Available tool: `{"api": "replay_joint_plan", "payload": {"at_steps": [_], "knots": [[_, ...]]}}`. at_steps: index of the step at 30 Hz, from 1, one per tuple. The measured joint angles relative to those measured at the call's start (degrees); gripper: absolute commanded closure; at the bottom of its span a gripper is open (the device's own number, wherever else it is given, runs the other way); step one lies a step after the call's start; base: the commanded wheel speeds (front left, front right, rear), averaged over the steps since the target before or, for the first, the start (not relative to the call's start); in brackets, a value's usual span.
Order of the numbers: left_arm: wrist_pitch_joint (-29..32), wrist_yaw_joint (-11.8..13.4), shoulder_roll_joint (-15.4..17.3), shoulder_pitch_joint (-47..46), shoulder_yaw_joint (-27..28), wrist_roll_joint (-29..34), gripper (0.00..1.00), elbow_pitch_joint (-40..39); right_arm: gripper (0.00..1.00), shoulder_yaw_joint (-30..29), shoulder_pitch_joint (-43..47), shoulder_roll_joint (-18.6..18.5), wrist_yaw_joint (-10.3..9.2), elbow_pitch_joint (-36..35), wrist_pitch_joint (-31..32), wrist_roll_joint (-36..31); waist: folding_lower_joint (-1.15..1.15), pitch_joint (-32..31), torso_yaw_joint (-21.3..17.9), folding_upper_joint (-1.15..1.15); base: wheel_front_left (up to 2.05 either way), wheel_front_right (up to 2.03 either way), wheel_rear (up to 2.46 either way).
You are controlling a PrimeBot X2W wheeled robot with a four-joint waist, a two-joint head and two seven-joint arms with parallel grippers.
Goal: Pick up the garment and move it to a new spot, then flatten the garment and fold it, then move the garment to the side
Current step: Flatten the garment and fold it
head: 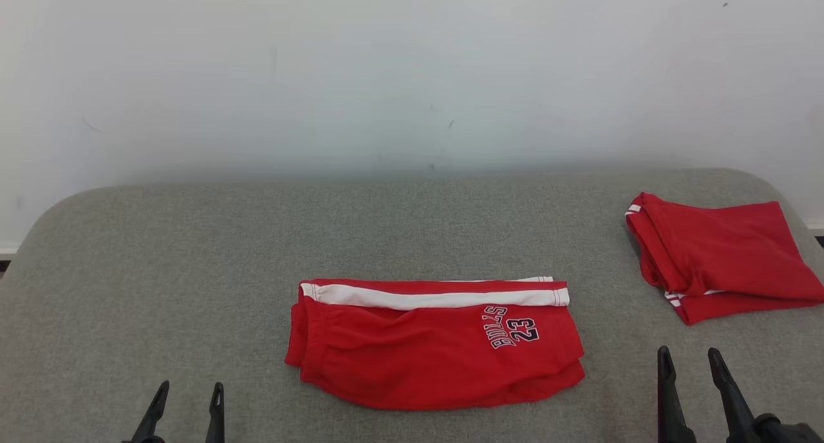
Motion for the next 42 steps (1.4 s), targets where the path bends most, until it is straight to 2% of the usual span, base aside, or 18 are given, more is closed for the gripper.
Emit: {"api": "replay_joint_plan", "payload": {"at_steps": [16, 42], "knots": [[0.46, 0.68, 0.51, 0.08, -0.75, -0.03, 0.0, -0.46, 0.0, 2.35, -0.17, 0.29, 0.0, 5.13, 0.0, -1.31, 0.0, -0.58, 1.16, 0.0, 0.0, 0.0, 0.0], [0.46, 1.59, 0.85, 0.42, -1.69, -0.63, 0.0, -0.96, 0.0, 3.47, -0.96, -0.24, 0.0, 6.68, -0.01, -0.96, 0.0, -0.65, 1.62, 0.0, 0.0, 0.0, 0.0]]}}
